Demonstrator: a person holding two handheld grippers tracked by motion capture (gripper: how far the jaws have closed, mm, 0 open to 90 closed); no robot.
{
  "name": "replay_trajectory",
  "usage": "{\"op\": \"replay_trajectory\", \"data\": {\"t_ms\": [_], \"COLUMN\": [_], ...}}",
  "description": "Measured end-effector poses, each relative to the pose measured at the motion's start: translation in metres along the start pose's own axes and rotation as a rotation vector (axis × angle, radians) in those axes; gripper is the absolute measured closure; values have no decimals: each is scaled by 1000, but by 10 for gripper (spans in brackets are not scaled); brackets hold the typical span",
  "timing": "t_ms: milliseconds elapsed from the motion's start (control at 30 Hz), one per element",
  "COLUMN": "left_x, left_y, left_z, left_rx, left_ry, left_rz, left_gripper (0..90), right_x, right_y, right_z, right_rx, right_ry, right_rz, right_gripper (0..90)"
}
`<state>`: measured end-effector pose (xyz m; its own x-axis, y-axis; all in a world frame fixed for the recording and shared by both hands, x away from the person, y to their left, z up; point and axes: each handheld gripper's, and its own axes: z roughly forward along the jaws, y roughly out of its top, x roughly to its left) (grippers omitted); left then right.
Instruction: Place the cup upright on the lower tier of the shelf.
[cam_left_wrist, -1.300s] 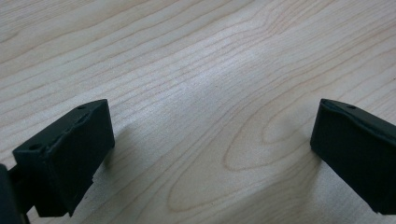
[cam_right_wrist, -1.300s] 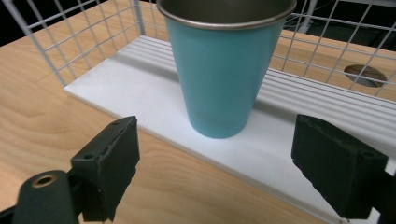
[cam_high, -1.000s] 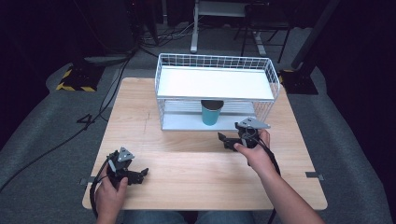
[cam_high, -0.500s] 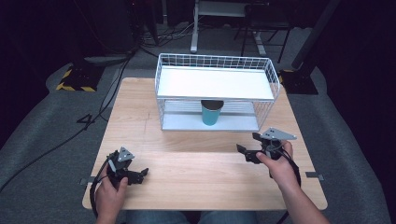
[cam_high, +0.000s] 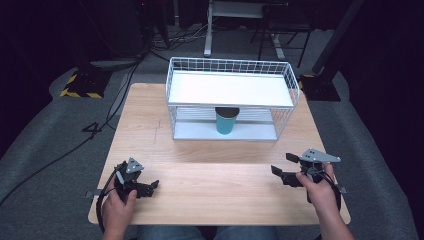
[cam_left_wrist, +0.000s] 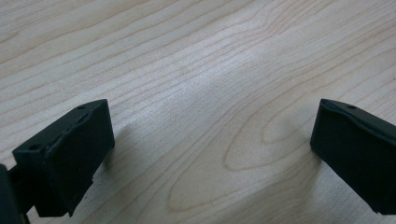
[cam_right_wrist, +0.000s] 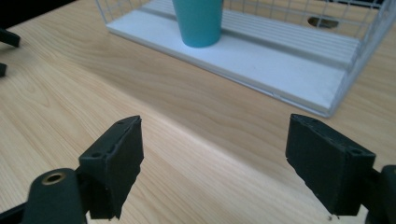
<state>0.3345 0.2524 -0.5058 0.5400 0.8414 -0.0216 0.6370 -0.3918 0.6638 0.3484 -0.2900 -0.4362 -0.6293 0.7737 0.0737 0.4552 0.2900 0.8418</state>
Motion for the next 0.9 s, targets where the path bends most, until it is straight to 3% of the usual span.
{"op": "replay_trajectory", "data": {"t_ms": [367,900], "left_x": [1,1], "left_y": [1,1], "left_z": [1,1], "left_rx": [-1,-1], "left_ry": [-4,-3], "left_rz": [0,0], "left_gripper": [0,0], "right_x": [-20,-41], "right_y": [-32,-60], "right_z": [-7,4], "right_rx": [81,150], "right_ry": [-40,-71], "right_rz": [55,46], "right_gripper": [194,180]}}
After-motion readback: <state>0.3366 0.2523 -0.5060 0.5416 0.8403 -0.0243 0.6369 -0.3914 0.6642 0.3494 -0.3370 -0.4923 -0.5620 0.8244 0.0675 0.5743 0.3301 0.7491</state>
